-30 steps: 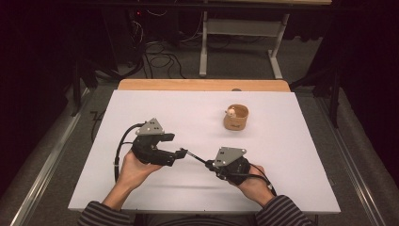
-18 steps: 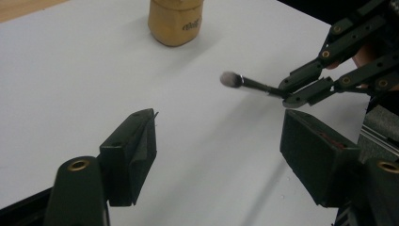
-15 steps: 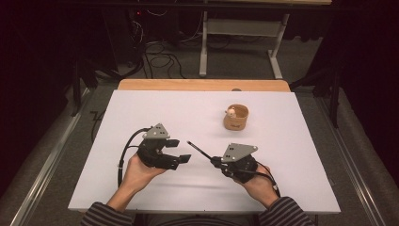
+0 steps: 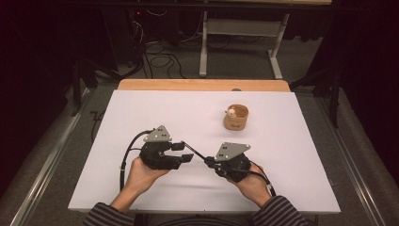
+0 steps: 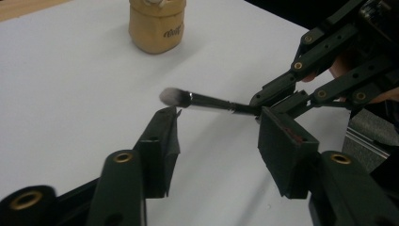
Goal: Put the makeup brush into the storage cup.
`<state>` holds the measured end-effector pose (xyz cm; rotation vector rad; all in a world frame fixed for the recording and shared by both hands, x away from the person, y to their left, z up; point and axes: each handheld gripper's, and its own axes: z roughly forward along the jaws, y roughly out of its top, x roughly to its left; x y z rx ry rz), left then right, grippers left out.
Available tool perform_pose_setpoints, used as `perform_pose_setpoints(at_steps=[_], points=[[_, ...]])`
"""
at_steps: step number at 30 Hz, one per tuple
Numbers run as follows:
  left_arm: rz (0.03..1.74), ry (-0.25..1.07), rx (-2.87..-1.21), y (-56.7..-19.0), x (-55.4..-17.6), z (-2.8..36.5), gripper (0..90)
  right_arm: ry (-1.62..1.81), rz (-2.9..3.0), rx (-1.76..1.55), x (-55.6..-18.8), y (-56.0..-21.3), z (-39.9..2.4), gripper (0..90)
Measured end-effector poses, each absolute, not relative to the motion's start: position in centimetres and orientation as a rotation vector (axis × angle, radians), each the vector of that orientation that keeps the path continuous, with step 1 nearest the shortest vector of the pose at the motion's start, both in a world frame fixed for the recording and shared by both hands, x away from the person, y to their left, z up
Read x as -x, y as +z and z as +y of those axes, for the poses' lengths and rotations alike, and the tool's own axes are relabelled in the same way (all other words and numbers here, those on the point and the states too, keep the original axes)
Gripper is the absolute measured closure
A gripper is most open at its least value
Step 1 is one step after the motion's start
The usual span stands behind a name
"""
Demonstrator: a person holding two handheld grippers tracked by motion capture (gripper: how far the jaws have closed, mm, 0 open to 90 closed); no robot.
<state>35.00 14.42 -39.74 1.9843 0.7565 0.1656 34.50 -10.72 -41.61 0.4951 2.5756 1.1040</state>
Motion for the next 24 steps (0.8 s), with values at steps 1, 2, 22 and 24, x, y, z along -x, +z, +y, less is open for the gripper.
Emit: perform_pose_setpoints(at_steps=[1,2,22,24], points=[[0.756,0.170,-1.978,-39.7,-35.0,14.5,53.4,1.108,2.575,-0.492,-34.5,-41.6,-10.6,86.2],[0.757,0.173,-1.975,-39.7,-35.0,14.6,54.8,1.109,2.576,-0.496,-34.5,-41.6,-10.5,86.2],[0.733,0.184,-1.906,-39.2,-34.7,15.2,74.0,1.124,2.606,-0.491,-34.8,-42.0,-9.4,86.2],[0.726,0.187,-1.899,-39.1,-34.7,15.2,75.5,1.124,2.610,-0.494,-34.7,-42.0,-9.2,86.2]])
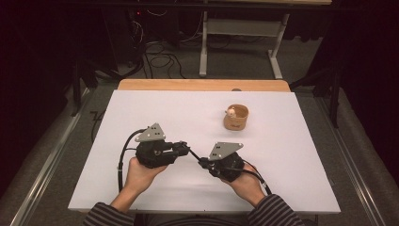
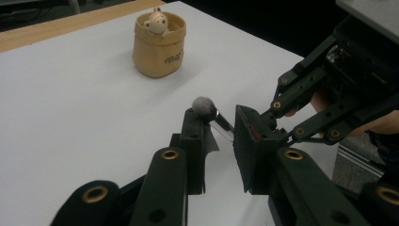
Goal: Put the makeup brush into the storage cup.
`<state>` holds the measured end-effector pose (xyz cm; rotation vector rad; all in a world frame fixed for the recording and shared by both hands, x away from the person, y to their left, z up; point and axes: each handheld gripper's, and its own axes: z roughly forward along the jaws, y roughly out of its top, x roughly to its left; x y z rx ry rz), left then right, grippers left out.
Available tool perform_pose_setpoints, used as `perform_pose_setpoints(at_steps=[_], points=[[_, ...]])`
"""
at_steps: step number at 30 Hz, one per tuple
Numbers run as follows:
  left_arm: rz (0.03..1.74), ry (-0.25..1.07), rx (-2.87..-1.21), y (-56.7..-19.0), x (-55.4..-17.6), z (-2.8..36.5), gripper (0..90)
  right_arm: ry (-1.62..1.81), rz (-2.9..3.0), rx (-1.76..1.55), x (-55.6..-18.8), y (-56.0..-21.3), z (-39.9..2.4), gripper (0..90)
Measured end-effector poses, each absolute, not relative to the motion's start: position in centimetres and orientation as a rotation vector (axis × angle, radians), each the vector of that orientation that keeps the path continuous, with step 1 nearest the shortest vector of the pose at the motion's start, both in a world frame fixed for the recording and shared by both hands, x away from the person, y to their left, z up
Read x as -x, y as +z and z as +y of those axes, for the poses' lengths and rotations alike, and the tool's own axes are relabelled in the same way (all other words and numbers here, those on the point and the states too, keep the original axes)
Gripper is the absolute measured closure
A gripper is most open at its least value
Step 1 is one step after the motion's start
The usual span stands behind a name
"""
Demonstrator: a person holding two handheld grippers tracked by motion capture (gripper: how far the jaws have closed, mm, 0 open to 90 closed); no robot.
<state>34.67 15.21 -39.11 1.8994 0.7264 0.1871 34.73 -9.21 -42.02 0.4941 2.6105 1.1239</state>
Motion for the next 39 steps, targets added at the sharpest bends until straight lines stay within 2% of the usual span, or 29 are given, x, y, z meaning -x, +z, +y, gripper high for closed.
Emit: perform_pose_setpoints(at_steps=[11,17,32,39], points=[[0.654,0.124,-1.897,-38.5,-34.5,14.9,83.2,1.107,2.624,-0.465,-35.0,-42.3,-8.3,84.5],[0.637,0.140,-1.919,-38.3,-34.2,14.6,83.4,1.174,2.608,-0.487,-35.1,-41.7,-8.1,78.4],[0.629,0.122,-1.919,-38.2,-34.3,14.5,82.5,1.199,2.640,-0.468,-35.2,-40.2,-7.4,85.8],[0.630,0.135,-1.914,-38.1,-34.2,14.4,58.4,1.210,2.642,-0.468,-35.1,-40.0,-7.7,86.0]])
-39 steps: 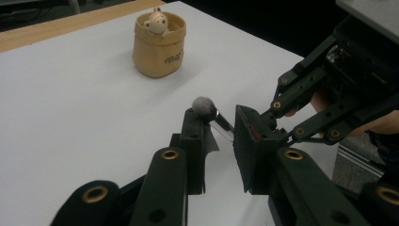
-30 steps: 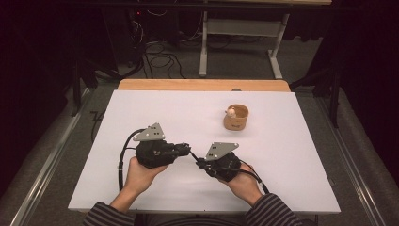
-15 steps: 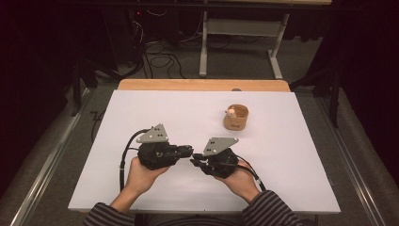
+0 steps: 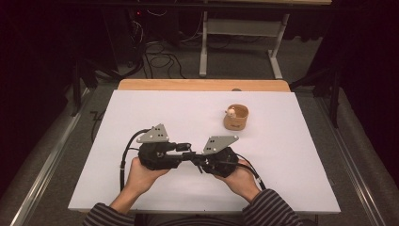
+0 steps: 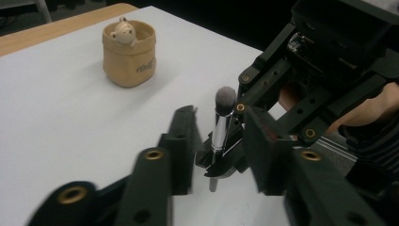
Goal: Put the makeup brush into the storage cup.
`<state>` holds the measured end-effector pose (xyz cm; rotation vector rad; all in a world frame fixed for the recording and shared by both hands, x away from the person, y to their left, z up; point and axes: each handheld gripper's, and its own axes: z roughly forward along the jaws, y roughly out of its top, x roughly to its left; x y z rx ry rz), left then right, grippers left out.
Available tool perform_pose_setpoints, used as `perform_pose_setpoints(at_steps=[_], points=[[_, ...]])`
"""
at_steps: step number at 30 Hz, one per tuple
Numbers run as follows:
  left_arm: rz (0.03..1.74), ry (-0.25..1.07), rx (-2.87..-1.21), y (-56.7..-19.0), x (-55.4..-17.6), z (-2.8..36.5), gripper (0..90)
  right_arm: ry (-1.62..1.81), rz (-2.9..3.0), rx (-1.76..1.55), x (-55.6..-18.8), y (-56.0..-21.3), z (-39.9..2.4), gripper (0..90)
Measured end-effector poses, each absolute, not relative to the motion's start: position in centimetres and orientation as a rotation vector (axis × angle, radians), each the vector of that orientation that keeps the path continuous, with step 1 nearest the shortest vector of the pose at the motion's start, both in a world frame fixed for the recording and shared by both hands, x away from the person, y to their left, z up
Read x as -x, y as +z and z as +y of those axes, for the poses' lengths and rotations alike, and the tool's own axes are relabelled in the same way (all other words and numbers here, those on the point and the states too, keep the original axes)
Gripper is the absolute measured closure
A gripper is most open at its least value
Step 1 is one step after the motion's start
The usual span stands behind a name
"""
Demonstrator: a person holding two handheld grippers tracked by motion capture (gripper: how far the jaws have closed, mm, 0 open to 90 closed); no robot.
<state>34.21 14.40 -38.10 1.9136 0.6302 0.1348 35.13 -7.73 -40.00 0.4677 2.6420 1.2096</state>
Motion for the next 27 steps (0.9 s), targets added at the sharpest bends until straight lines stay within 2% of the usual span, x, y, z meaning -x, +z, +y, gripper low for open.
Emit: perform_pose_setpoints(at_steps=[8,10,17,27], points=[[0.668,0.169,-1.864,-37.7,-34.2,15.4,38.6,1.217,2.629,-0.482,-35.2,-39.5,-8.6,86.1],[0.672,0.168,-1.858,-37.7,-34.1,15.7,36.2,1.216,2.626,-0.486,-35.2,-39.4,-8.8,86.1],[0.684,0.203,-1.897,-37.6,-33.7,16.2,35.7,1.233,2.610,-0.498,-35.2,-39.1,-9.5,86.0],[0.752,0.268,-1.863,-37.9,-33.5,17.9,34.3,1.252,2.597,-0.528,-35.4,-38.6,-10.7,86.0]])
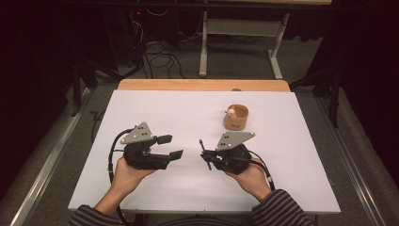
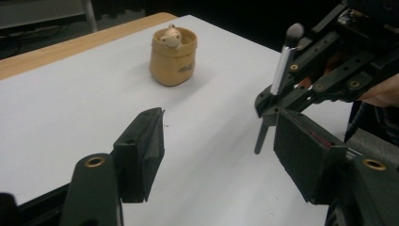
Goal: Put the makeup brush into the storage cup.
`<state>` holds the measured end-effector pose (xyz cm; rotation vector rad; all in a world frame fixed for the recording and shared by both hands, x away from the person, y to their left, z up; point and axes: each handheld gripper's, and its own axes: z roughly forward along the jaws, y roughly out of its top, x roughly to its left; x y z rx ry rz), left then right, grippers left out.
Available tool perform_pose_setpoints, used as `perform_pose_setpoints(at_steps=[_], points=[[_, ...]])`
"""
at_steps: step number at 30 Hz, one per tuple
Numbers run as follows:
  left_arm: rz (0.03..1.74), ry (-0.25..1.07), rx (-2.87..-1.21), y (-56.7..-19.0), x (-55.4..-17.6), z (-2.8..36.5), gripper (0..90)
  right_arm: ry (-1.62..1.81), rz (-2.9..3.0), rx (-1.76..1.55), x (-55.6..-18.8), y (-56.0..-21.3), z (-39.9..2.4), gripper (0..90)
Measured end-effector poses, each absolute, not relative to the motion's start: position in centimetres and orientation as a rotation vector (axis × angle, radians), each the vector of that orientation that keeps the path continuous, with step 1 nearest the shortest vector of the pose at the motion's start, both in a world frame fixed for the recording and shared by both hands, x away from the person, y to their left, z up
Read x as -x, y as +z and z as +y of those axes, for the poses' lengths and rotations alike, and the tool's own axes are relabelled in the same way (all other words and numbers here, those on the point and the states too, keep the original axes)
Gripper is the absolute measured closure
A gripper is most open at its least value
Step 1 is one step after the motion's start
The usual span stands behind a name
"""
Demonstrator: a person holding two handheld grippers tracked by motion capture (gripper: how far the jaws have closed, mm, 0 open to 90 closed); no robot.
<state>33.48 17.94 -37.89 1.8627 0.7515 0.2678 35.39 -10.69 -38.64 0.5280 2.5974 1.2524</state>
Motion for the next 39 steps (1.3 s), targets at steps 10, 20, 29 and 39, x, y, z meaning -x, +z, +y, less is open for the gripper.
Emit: perform_pose_setpoints(at_steps=[10,20,29,39], points=[[0.819,0.313,-1.831,-38.6,-33.2,20.3,33.0,1.257,2.585,-0.549,-35.6,-38.4,-11.4,86.0],[0.890,0.369,-1.801,-39.7,-32.6,22.7,30.8,1.264,2.573,-0.575,-35.7,-38.1,-12.1,86.0],[0.963,0.403,-1.775,-41.1,-32.3,24.8,28.7,1.258,2.563,-0.595,-36.0,-37.9,-12.6,86.0],[1.048,0.456,-1.719,-42.8,-32.6,25.9,28.2,1.269,2.543,-0.623,-36.2,-37.7,-13.4,86.0]])
